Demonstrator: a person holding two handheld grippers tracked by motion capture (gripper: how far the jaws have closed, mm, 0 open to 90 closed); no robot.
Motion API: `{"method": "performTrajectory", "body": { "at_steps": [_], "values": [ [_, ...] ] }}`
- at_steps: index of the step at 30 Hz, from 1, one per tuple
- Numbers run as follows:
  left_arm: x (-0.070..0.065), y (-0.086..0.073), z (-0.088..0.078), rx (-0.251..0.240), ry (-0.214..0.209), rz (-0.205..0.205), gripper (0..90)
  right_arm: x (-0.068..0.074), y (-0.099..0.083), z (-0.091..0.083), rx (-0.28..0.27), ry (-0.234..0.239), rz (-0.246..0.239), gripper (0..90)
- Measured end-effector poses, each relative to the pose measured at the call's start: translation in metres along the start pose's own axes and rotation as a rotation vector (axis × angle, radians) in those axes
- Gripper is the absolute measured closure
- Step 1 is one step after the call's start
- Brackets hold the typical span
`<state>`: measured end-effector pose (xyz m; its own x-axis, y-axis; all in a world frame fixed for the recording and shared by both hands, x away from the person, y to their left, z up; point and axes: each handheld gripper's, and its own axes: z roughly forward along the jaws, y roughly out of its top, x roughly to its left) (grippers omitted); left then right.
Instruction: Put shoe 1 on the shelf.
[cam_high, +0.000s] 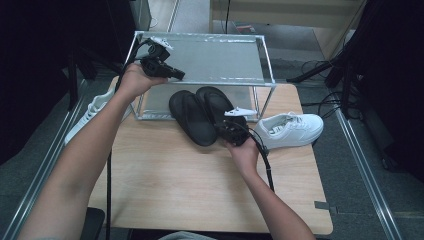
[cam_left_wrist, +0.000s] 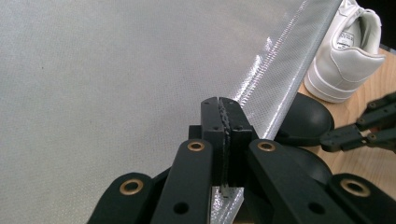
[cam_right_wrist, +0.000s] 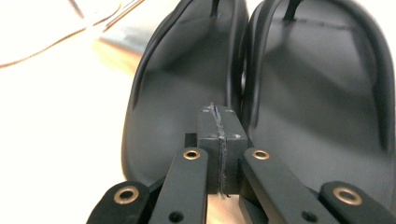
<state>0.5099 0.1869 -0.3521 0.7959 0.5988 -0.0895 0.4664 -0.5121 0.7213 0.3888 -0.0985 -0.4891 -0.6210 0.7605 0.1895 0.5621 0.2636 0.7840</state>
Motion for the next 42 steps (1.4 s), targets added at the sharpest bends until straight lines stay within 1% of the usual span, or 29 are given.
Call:
{"method": "performTrajectory", "body": {
  "at_steps": [4, 5, 7, 11, 14, 18, 19, 21, 23, 24, 27, 28, 32, 36, 37, 42],
  "values": [
    [-0.001, 0.000, 0.001, -0.003, 0.015, 0.010, 90.0, 0.003, -0.013, -0.007, 0.020, -0.004, -0.061, 90.0],
    [-0.001, 0.000, 0.001, -0.001, 0.016, 0.002, 90.0, 0.004, -0.015, -0.008, 0.022, -0.002, -0.074, 90.0],
    [0.000, -0.001, 0.000, 0.003, 0.010, -0.005, 90.0, 0.005, -0.021, -0.011, 0.031, 0.009, -0.090, 90.0],
    [0.000, -0.001, 0.001, -0.005, 0.005, -0.013, 90.0, 0.010, -0.031, -0.012, 0.058, 0.032, -0.120, 90.0],
    [-0.001, -0.001, 0.001, -0.001, 0.014, -0.006, 90.0, 0.012, -0.036, -0.008, 0.071, 0.037, -0.122, 90.0],
    [-0.001, -0.002, 0.001, -0.004, 0.012, -0.020, 90.0, 0.015, -0.037, 0.000, 0.083, 0.044, -0.126, 90.0],
    [0.000, -0.002, 0.001, -0.004, 0.008, -0.021, 90.0, 0.015, -0.037, 0.001, 0.080, 0.043, -0.132, 90.0],
    [-0.001, -0.002, 0.001, -0.005, 0.014, -0.018, 90.0, 0.018, -0.036, 0.004, 0.076, 0.045, -0.128, 90.0],
    [-0.001, -0.001, 0.001, 0.001, 0.018, -0.013, 90.0, 0.020, -0.035, 0.007, 0.067, 0.048, -0.134, 90.0],
    [-0.002, -0.001, 0.001, 0.001, 0.021, -0.008, 90.0, 0.021, -0.034, 0.009, 0.066, 0.053, -0.123, 90.0],
    [-0.004, -0.001, 0.001, 0.002, 0.032, 0.002, 90.0, 0.026, -0.035, 0.017, 0.076, 0.059, -0.130, 90.0],
    [-0.004, -0.001, 0.002, 0.005, 0.036, 0.004, 90.0, 0.028, -0.035, 0.019, 0.079, 0.061, -0.125, 90.0],
    [-0.004, -0.001, 0.002, 0.002, 0.034, -0.001, 90.0, 0.033, -0.035, 0.024, 0.078, 0.073, -0.130, 90.0],
    [-0.004, -0.001, 0.002, 0.004, 0.036, 0.002, 90.0, 0.037, -0.033, 0.025, 0.076, 0.085, -0.126, 90.0],
    [-0.004, -0.001, 0.002, 0.004, 0.037, 0.002, 90.0, 0.037, -0.033, 0.024, 0.075, 0.089, -0.131, 90.0],
    [-0.003, -0.001, 0.002, 0.003, 0.033, -0.002, 90.0, 0.037, -0.037, 0.017, 0.089, 0.090, -0.132, 90.0]
  ]
}}
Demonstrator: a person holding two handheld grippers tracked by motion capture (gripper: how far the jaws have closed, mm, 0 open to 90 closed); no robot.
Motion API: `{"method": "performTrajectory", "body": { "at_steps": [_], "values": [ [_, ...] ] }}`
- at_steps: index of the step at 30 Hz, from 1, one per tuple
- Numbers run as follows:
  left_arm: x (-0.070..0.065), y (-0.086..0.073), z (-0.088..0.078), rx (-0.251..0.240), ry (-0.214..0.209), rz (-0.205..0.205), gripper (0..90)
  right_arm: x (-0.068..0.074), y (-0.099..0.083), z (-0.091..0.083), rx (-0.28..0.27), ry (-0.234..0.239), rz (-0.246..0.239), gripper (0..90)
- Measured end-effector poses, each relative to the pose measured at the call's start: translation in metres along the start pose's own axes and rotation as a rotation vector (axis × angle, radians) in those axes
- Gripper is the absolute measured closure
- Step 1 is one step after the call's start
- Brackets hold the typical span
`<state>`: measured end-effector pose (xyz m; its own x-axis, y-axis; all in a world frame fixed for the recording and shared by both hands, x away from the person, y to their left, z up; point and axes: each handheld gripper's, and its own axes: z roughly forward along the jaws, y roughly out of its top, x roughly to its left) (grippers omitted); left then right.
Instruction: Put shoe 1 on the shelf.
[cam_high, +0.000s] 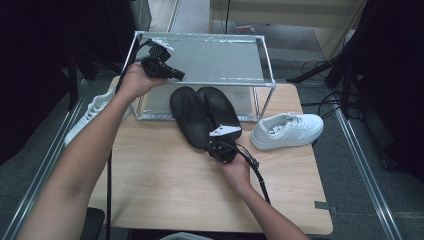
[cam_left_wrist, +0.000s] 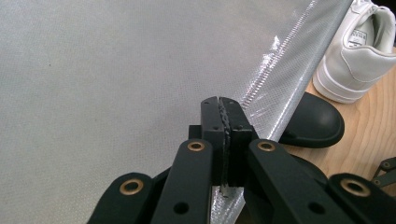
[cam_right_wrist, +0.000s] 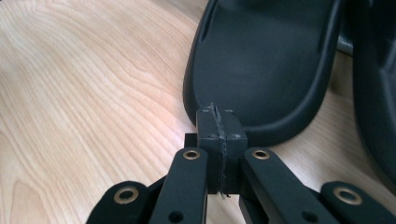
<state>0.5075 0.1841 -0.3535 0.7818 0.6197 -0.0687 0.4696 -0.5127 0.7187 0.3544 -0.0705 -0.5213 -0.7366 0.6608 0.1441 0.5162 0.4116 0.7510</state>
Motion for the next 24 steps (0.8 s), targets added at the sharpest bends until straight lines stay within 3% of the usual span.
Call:
{"method": "performTrajectory", "body": {
  "at_steps": [9, 17, 24],
  "values": [
    [0.001, 0.000, 0.000, 0.001, -0.001, -0.008, 90.0, -0.004, -0.015, -0.008, 0.030, -0.015, 0.006, 90.0],
    [0.000, 0.000, 0.000, 0.001, 0.003, -0.006, 90.0, -0.003, -0.015, 0.000, 0.042, -0.031, -0.004, 90.0],
    [0.000, 0.000, 0.000, 0.002, -0.001, -0.007, 90.0, -0.001, -0.009, 0.010, 0.013, -0.029, 0.016, 90.0]
  ]
}}
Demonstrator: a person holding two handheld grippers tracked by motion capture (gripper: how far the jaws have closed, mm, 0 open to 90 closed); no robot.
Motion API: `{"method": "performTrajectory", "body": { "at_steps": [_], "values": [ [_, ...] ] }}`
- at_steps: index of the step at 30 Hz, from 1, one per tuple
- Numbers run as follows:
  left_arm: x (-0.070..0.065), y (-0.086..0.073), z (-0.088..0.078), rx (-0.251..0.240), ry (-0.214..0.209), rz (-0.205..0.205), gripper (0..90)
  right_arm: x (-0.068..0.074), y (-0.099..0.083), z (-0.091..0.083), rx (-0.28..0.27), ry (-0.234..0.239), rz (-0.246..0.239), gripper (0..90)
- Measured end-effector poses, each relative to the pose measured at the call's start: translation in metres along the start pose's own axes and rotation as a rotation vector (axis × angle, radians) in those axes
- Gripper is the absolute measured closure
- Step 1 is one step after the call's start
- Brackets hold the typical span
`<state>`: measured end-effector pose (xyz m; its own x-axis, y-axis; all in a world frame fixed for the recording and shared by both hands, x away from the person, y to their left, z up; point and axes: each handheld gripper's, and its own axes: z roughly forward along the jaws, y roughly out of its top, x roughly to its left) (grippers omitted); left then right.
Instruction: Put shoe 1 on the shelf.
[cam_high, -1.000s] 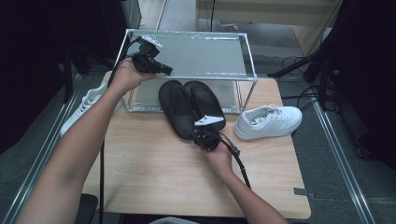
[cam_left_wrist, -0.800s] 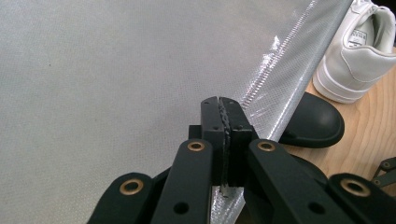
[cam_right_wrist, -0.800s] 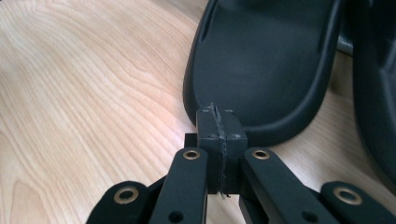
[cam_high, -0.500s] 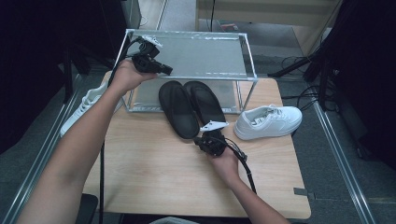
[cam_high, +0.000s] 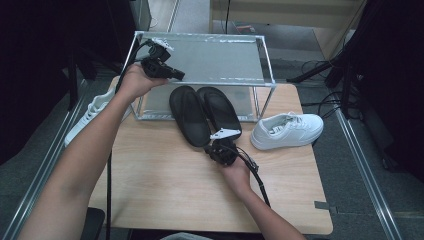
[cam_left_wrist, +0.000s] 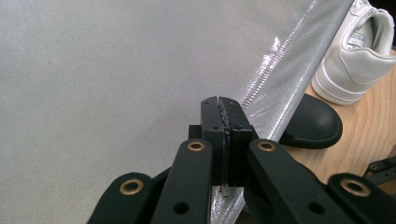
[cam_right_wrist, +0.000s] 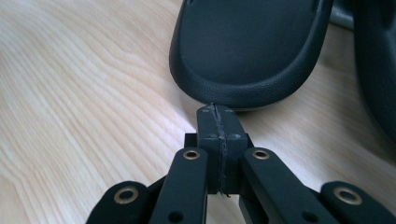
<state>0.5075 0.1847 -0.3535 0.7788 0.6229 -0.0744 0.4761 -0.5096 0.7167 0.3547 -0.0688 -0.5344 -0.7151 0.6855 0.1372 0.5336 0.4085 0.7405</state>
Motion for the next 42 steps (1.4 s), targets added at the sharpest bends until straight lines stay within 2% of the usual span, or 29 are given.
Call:
{"method": "performTrajectory", "body": {
  "at_steps": [6, 13, 15, 23, 27, 29, 32, 36, 42],
  "values": [
    [-0.001, 0.000, 0.000, 0.001, 0.003, -0.001, 90.0, 0.003, 0.015, 0.012, -0.007, 0.000, -0.014, 90.0],
    [0.001, -0.003, 0.000, -0.022, -0.007, -0.030, 90.0, 0.004, 0.035, 0.030, -0.018, -0.007, -0.015, 90.0],
    [0.002, -0.004, 0.000, -0.029, -0.010, -0.034, 90.0, 0.004, 0.040, 0.036, -0.024, -0.008, -0.003, 90.0],
    [-0.001, 0.000, 0.000, -0.004, 0.006, -0.010, 90.0, 0.003, 0.062, 0.060, -0.020, -0.027, 0.014, 90.0],
    [-0.001, 0.000, 0.000, -0.002, 0.007, -0.010, 90.0, 0.005, 0.070, 0.071, -0.024, -0.057, -0.025, 90.0],
    [-0.001, 0.000, 0.001, -0.002, 0.008, -0.011, 90.0, 0.004, 0.072, 0.075, -0.027, -0.047, -0.013, 90.0],
    [-0.001, 0.000, 0.001, -0.004, 0.009, -0.012, 90.0, 0.001, 0.076, 0.081, -0.040, -0.027, 0.034, 90.0],
    [-0.001, 0.000, 0.001, -0.005, 0.008, -0.013, 90.0, 0.000, 0.078, 0.083, -0.060, -0.019, 0.040, 90.0],
    [0.000, -0.001, 0.000, -0.004, 0.002, -0.015, 90.0, 0.001, 0.076, 0.068, -0.067, 0.015, 0.015, 90.0]
  ]
}}
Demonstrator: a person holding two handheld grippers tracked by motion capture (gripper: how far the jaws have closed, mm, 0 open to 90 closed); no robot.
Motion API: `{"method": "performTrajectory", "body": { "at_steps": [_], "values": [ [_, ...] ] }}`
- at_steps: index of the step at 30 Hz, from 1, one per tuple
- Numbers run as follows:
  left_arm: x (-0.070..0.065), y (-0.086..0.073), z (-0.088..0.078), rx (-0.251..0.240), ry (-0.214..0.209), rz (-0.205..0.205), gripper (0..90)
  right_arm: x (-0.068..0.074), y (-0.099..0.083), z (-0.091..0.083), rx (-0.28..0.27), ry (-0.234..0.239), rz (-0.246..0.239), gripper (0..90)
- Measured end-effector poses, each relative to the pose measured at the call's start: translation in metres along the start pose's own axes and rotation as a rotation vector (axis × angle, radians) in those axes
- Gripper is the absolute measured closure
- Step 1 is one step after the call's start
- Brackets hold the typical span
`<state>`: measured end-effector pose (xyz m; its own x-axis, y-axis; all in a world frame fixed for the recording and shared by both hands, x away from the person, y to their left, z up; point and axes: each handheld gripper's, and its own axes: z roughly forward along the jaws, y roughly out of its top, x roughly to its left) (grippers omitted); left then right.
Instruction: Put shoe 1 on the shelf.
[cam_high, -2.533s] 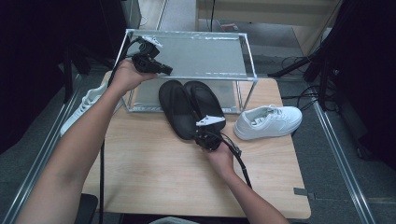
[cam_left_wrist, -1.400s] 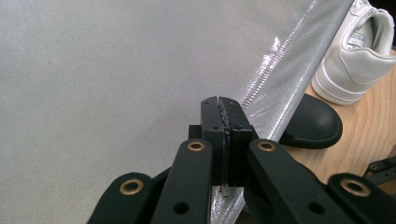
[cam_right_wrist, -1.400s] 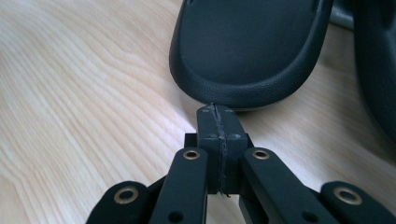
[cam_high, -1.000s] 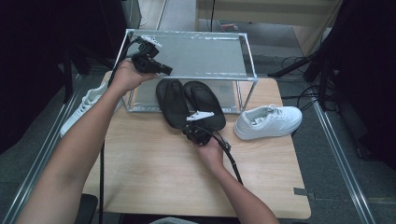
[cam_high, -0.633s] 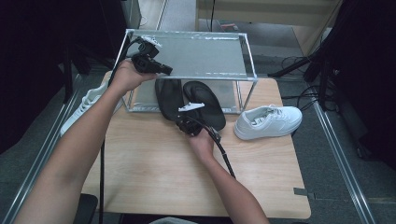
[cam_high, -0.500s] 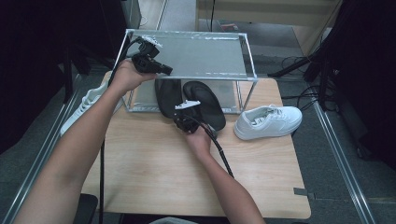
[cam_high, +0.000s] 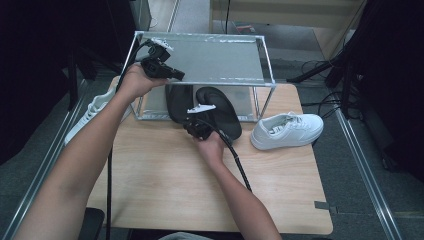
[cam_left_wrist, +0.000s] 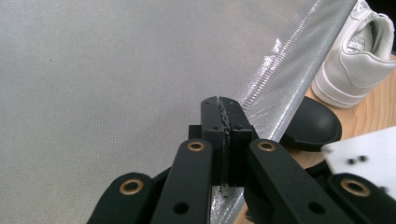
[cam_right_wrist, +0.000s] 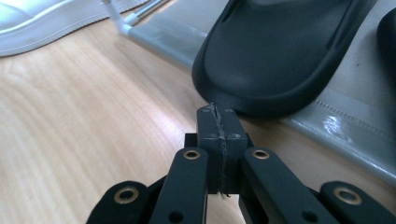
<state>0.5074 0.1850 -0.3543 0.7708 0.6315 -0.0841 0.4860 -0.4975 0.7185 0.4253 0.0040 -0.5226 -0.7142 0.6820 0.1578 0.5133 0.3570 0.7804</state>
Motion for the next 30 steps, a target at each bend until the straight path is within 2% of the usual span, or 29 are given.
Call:
{"method": "performTrajectory", "body": {
  "at_steps": [5, 8, 12, 15, 21, 25, 30],
  "values": [
    [0.000, 0.000, 0.000, -0.004, 0.005, 0.000, 90.0, 0.000, -0.013, -0.024, -0.002, 0.019, 0.006, 90.0],
    [0.000, 0.000, 0.001, -0.004, 0.013, -0.003, 90.0, -0.002, -0.021, -0.039, -0.006, 0.016, -0.006, 90.0],
    [-0.001, 0.001, 0.001, -0.001, 0.019, -0.002, 90.0, -0.008, -0.031, -0.059, -0.006, 0.017, -0.005, 90.0],
    [-0.001, 0.001, 0.001, 0.000, 0.016, -0.003, 90.0, -0.016, -0.039, -0.075, -0.027, 0.017, 0.005, 90.0],
    [-0.001, 0.000, 0.001, -0.006, 0.019, -0.007, 90.0, -0.029, -0.052, -0.102, -0.031, -0.017, 0.006, 90.0],
    [-0.002, 0.000, 0.001, -0.004, 0.023, -0.004, 90.0, -0.036, -0.062, -0.117, -0.032, -0.015, 0.027, 90.0],
    [-0.002, 0.000, 0.002, -0.005, 0.024, -0.004, 90.0, -0.042, -0.077, -0.136, -0.023, -0.058, 0.015, 90.0]
  ]
}}
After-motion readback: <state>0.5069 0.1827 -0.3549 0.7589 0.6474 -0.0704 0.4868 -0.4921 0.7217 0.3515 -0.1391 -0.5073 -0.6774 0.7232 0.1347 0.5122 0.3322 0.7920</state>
